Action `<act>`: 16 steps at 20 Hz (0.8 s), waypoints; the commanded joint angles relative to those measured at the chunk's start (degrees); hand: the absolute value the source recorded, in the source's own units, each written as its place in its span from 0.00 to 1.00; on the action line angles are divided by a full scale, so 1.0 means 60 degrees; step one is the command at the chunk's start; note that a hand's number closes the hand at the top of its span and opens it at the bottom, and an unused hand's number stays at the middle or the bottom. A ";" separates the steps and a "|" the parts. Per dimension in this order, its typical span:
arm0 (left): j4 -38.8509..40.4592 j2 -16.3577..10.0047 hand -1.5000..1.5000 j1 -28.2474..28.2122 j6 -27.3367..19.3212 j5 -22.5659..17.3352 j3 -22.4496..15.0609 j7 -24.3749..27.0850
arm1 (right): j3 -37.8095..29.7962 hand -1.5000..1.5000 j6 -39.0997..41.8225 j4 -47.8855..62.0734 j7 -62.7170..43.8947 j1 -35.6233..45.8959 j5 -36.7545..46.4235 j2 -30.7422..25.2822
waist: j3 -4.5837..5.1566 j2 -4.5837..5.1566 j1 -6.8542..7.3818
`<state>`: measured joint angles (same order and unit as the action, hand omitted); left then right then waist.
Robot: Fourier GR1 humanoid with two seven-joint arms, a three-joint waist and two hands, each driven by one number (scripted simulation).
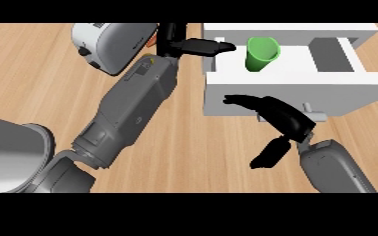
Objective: Pick up the cup, place it into the drawer and close the drawer
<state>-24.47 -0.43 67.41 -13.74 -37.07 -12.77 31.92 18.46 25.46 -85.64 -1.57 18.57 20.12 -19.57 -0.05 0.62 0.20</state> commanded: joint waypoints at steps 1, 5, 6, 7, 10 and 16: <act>-0.0288 -0.0109 0.00 -0.0499 0.0211 -0.0060 0.0142 0.0171 | 0.0666 0.00 -0.0451 0.2283 0.0855 0.0592 0.1289 0.0235 | -0.0003 -0.0001 0.0347; -0.1072 -0.0222 0.00 -0.1334 0.0254 0.0113 -0.0102 0.0287 | 0.0569 1.00 -0.1567 0.4883 0.1841 0.1348 0.2004 0.0797 | -0.0012 -0.0035 0.0645; -0.1217 -0.0822 0.00 -0.1165 0.0714 -0.0113 0.0117 -0.0274 | 0.0017 1.00 -0.1343 0.5507 0.2153 0.1831 0.1703 0.0477 | -0.0013 -0.0018 0.0670; -0.1336 -0.0585 0.00 -0.1397 0.0680 -0.0100 0.0051 -0.0107 | -0.0112 1.00 -0.1959 0.6082 0.2537 0.1965 0.1843 0.0690 | -0.0022 0.0014 0.0777; -0.1870 -0.0754 0.00 -0.1758 0.0725 -0.0147 0.0010 -0.0375 | -0.0717 1.00 -0.2207 0.7104 0.3366 0.2843 0.1590 0.0722 | -0.0028 0.0002 0.0918; -0.2190 -0.1288 0.00 -0.2318 0.1231 -0.0121 0.0003 -0.0311 | -0.1981 1.00 -0.2779 0.8781 0.4222 0.4411 0.1170 0.0271 | -0.0042 0.0194 0.1190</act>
<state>-36.18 -6.58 55.08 -7.56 -37.69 -12.88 30.44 10.79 10.98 -39.66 20.24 39.44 28.44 -16.91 -0.18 1.16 6.58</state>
